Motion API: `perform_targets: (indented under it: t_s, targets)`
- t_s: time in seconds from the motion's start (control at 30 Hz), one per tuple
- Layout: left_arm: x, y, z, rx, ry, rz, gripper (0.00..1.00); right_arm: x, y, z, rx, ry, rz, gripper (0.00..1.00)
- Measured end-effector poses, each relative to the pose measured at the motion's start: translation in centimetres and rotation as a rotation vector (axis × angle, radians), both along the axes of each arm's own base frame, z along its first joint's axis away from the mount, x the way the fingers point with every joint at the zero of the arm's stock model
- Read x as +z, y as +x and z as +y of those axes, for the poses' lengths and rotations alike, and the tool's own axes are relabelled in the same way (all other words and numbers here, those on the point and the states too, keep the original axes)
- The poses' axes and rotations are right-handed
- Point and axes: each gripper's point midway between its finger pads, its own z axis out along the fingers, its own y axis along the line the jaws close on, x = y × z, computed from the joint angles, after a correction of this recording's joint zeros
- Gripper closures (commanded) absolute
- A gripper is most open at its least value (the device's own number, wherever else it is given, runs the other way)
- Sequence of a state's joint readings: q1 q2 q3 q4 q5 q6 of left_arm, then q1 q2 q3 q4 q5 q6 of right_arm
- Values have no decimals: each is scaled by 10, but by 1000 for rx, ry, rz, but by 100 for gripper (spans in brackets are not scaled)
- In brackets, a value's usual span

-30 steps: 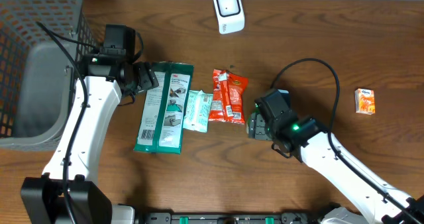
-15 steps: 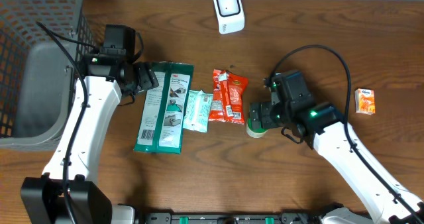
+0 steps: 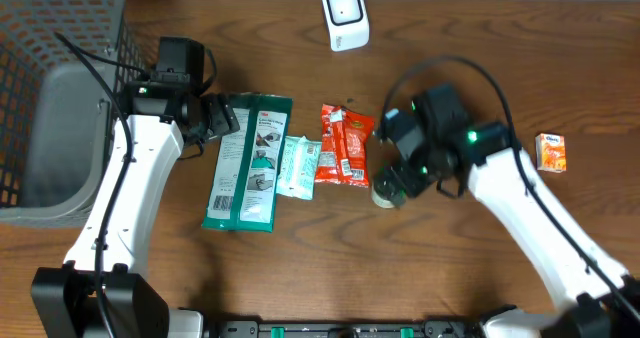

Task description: Scan the item barcode

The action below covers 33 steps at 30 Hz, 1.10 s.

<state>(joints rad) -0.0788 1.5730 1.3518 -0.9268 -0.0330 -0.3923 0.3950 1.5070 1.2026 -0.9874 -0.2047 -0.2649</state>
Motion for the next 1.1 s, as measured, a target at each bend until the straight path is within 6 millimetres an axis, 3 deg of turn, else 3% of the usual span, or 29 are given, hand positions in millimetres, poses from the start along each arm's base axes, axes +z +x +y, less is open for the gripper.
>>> perform_targets:
  t_s: [0.13, 0.23, 0.33, 0.53, 0.83, 1.1]
  targets:
    - [0, 0, 0, 0, 0, 0, 14, 8, 29, 4, 67, -61, -21, 6]
    - [0, 0, 0, 0, 0, 1, 14, -4, 39, 5, 117, -99, -2, 9]
    - [0, 0, 0, 0, 0, 1, 14, -27, 31, 2, 168, -132, 82, 14]
    - [0, 0, 0, 0, 0, 1, 14, -48, 17, 6, 225, -149, 176, 14]
    - [0, 0, 0, 0, 0, 1, 14, -53, 6, 17, 278, -155, 203, 22]
    - [0, 0, 0, 0, 0, 1, 14, -56, 10, 9, 263, -211, 183, 21]
